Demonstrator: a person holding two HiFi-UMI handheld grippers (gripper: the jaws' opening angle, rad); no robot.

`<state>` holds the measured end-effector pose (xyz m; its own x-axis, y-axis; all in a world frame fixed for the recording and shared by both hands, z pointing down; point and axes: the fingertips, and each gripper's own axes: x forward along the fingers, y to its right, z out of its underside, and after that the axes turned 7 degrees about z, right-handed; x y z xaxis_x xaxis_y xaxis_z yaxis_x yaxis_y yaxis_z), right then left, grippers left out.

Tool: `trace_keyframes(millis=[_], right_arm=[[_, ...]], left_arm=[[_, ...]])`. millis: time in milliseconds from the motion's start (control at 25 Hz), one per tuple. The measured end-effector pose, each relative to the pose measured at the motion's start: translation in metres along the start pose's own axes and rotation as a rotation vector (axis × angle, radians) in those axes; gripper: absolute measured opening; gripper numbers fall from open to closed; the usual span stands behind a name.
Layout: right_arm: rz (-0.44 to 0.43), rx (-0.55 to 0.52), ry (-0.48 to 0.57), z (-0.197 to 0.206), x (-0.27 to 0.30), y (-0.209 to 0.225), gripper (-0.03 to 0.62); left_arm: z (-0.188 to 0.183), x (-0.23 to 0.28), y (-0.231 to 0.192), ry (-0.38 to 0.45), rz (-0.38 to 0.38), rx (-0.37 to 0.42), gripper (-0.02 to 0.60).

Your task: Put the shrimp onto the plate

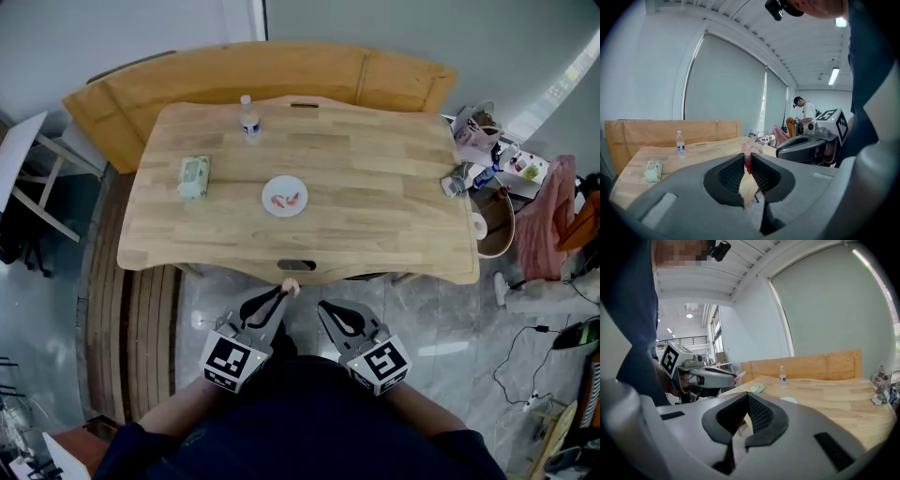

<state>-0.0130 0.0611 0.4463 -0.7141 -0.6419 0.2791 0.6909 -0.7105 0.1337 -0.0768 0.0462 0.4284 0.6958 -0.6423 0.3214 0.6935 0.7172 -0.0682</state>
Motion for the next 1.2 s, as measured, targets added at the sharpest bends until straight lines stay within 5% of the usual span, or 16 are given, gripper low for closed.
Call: trace_keyframes(millis=[600, 1200], right_arm=[[0.115, 0.026, 0.005, -0.043, 0.084, 0.020, 0.009], [0.046, 0.026, 0.001, -0.052, 0.107, 0.080, 0.009]], left_arm=[[-0.010, 0.024, -0.104, -0.008, 0.098, 0.021, 0.048], [0.000, 0.093, -0.148, -0.090, 0.026, 0.014, 0.048]])
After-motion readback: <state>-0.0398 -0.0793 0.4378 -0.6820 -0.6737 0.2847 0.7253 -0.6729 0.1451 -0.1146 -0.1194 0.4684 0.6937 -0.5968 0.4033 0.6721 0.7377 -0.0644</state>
